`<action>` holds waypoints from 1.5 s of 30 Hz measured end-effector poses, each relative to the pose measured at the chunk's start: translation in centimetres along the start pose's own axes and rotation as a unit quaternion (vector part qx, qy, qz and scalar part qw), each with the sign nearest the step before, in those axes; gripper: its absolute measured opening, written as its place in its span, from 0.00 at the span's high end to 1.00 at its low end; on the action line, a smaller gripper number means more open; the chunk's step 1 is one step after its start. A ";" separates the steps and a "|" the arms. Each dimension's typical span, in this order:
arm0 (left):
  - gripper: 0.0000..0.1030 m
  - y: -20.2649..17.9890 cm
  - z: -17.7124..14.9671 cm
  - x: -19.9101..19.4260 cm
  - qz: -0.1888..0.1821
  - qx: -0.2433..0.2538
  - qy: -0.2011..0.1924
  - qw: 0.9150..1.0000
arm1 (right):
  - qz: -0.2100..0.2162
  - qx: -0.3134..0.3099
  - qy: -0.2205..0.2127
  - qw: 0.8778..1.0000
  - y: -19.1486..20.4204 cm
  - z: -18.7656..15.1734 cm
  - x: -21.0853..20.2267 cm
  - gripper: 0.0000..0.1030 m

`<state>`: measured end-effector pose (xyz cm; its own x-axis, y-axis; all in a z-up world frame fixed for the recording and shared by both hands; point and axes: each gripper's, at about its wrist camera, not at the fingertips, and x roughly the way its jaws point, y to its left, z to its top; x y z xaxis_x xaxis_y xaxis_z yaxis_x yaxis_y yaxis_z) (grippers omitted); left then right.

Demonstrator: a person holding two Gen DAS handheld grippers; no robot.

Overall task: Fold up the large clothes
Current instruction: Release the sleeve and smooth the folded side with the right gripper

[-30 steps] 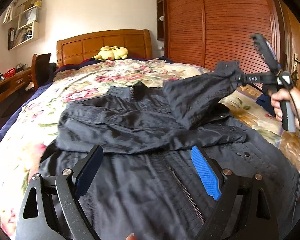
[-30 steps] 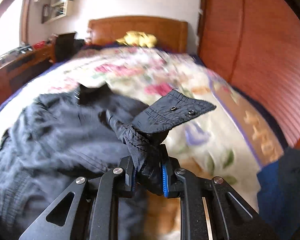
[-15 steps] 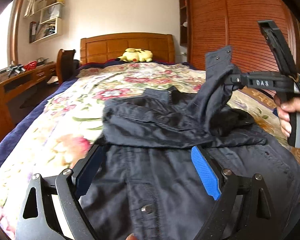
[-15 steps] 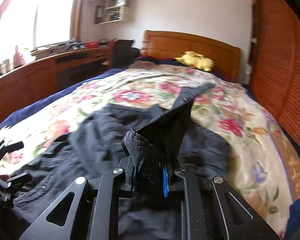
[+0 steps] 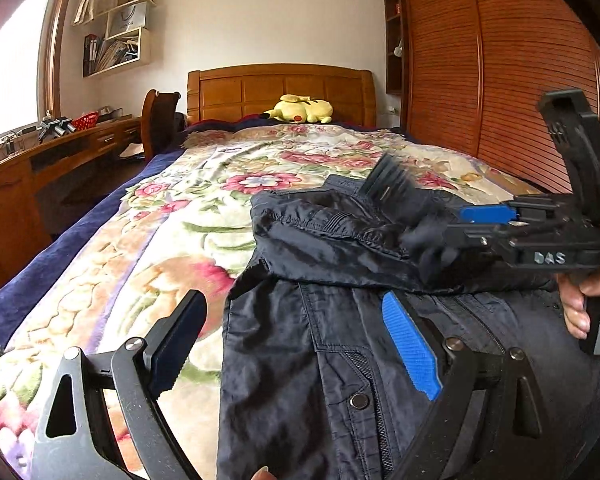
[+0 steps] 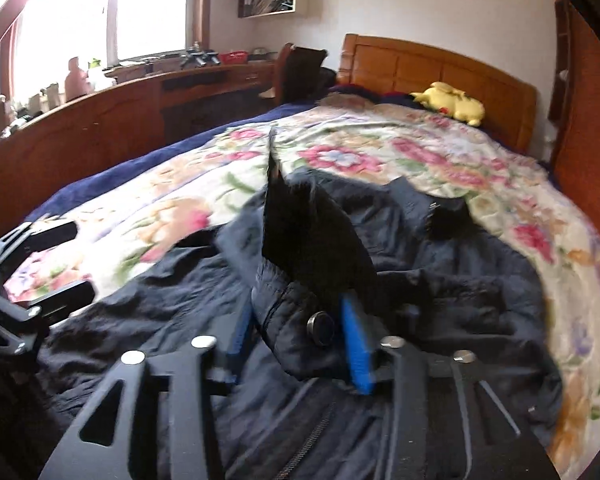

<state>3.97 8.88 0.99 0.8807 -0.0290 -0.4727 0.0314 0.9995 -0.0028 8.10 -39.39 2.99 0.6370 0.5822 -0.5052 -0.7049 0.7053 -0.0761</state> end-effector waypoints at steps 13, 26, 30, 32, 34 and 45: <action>0.12 -0.5 -0.1 0.4 0.004 0.006 0.004 1.000 | -0.028 0.031 0.016 0.999 -3.0 -1.4 0.2 0.41; 0.12 -0.8 -0.3 1.2 0.004 0.011 0.018 1.000 | -0.024 0.046 0.037 0.998 -4.1 -0.7 2.7 0.41; 0.12 -0.3 -0.2 1.2 0.007 0.011 0.020 1.000 | 0.000 0.047 0.047 0.998 -3.2 1.6 5.9 0.41; 0.12 0.2 -0.2 1.3 0.009 0.008 0.022 1.000 | 0.013 0.044 0.056 0.997 -2.3 2.7 7.6 0.41; 0.12 0.9 -0.2 1.3 0.010 0.003 0.027 1.000 | 0.023 0.041 0.067 0.997 -1.4 3.7 9.6 0.42; 0.12 3.5 -0.3 0.8 0.017 -0.009 0.034 0.999 | 0.056 0.035 0.125 0.990 0.7 4.8 16.4 0.57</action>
<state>4.68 12.39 0.30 0.8465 0.0060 -0.5323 -0.0082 1.0000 -0.0017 19.60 -27.42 -1.18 0.4518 0.5465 -0.7051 -0.7383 0.6727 0.0483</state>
